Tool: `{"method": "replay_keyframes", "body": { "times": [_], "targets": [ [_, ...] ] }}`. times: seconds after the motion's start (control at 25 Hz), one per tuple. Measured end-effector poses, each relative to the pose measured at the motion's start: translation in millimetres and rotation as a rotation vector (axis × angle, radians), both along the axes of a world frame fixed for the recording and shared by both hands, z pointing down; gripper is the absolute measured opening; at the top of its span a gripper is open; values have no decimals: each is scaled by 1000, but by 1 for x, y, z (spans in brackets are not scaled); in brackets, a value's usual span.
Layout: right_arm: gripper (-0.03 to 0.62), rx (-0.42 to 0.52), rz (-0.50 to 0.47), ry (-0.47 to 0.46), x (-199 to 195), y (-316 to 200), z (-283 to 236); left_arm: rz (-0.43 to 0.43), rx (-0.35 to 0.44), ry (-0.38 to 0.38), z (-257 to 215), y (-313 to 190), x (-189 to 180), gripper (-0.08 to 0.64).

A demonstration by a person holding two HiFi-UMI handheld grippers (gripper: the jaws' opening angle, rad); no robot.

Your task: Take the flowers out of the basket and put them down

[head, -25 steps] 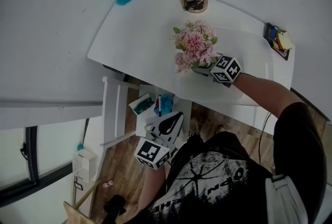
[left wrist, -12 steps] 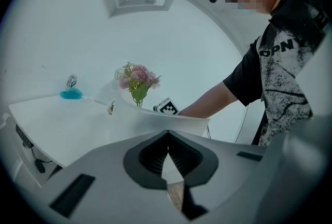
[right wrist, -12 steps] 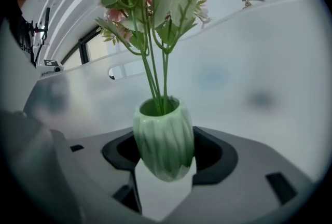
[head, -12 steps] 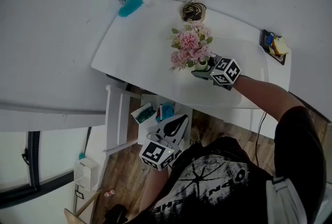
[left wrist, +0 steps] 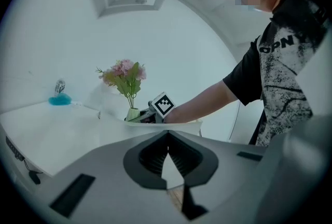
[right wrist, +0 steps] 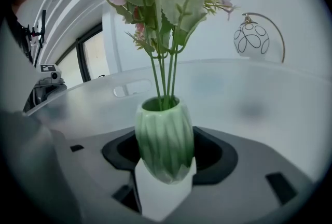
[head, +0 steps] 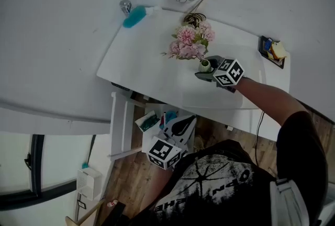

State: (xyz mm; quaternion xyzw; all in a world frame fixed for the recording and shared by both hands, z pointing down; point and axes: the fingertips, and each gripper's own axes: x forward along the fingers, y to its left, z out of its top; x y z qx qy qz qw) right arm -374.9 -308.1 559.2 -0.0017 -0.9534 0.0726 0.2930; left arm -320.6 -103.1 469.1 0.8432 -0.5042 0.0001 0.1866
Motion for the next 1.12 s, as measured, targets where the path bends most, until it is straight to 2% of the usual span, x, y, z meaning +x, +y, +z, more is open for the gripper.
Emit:
{"method": "replay_keyframes", "body": {
  "times": [0.52,0.96,1.12],
  "targets": [
    [276,6,78,-73,14,-4,-80,93,102,-30,-40,-20,12,15],
    [276,41,160,-128,54,-15,-142,209,129,-32,-61,-37,55,15],
    [276,51,197,-154,85,-13,-160,269,151,-39,-71,-44,80,15]
  ]
}}
